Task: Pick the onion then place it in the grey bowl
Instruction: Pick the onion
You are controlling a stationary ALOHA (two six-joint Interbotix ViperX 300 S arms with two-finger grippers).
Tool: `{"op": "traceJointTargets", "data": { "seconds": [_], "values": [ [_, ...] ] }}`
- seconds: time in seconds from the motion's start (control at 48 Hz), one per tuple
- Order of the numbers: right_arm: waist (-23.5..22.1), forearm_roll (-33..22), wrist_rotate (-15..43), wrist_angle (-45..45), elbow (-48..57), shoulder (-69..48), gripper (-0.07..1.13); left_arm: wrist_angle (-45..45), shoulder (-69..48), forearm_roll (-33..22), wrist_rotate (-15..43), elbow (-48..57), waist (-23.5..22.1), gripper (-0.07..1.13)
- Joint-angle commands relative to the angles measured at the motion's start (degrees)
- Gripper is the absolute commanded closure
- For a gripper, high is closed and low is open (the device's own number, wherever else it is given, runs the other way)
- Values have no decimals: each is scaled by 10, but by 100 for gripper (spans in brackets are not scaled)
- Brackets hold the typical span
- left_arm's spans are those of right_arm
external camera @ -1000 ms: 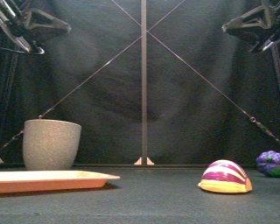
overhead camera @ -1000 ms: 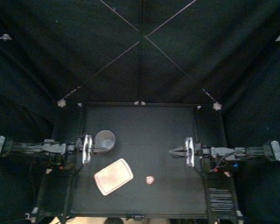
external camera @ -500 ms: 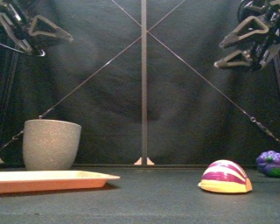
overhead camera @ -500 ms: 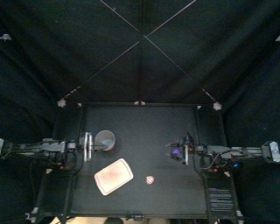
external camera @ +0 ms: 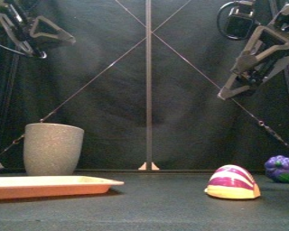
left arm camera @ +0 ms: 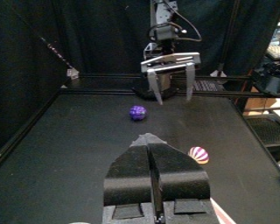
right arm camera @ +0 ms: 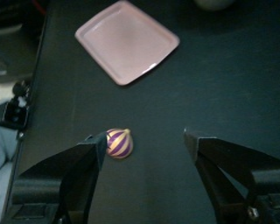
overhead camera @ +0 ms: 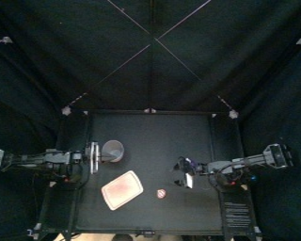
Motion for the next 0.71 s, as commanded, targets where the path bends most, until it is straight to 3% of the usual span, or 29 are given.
{"op": "traceJointTargets", "data": {
  "seconds": [0.021, 0.25, 0.417, 0.708],
  "values": [
    [30, -4, -5, 8, -34, 40, 4, -4, 1, 1, 1, -10, 4, 95],
    [40, -84, -4, 27, -102, 166, 4, -6, 1, 1, 1, 4, 11, 95],
    [42, -137, -2, 93, -157, 242, 4, -7, 1, 1, 0, 4, 11, 95],
    [64, -142, -5, 142, -197, 287, 4, -7, 0, 1, 0, 4, 11, 95]
  ]
}}
